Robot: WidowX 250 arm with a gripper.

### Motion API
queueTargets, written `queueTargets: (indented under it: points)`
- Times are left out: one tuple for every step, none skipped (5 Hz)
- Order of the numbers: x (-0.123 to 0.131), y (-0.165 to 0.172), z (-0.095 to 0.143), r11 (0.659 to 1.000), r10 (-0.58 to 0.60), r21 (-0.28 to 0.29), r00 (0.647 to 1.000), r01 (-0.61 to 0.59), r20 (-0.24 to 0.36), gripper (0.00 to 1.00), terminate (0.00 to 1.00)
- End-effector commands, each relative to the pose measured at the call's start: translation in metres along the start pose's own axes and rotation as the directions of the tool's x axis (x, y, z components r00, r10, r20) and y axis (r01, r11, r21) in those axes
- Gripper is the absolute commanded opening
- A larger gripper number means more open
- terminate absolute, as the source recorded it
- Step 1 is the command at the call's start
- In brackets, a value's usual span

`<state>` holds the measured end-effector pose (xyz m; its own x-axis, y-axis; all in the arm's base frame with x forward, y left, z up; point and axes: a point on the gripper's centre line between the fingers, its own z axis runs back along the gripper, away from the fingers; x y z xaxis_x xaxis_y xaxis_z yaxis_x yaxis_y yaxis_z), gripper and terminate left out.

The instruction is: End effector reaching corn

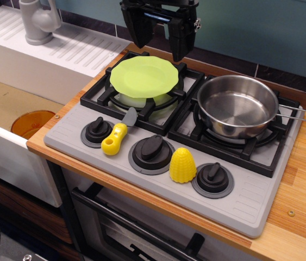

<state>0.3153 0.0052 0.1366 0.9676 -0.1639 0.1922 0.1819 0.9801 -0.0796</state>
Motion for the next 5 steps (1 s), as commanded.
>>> queueTargets:
  points:
    - [0.0, 0.0, 0.0, 1.0, 0.0, 0.0, 1.0, 0.0, 0.0, 1.0, 0.0]
    - [-0.021, -0.031, -0.001, 0.996, 0.061, 0.058, 0.997, -0.063, 0.036, 1.0, 0.0]
    - [-0.029, -0.052, -0.001, 0.99, 0.099, 0.098, 0.993, -0.105, 0.06, 1.0, 0.0]
    - [-0.034, -0.076, -0.012, 0.98, 0.13, 0.134, 0.985, -0.144, 0.113, 1.0, 0.0]
    - [-0.039, -0.085, -0.032, 0.979, 0.117, 0.144, 0.977, -0.143, 0.177, 1.0, 0.0]
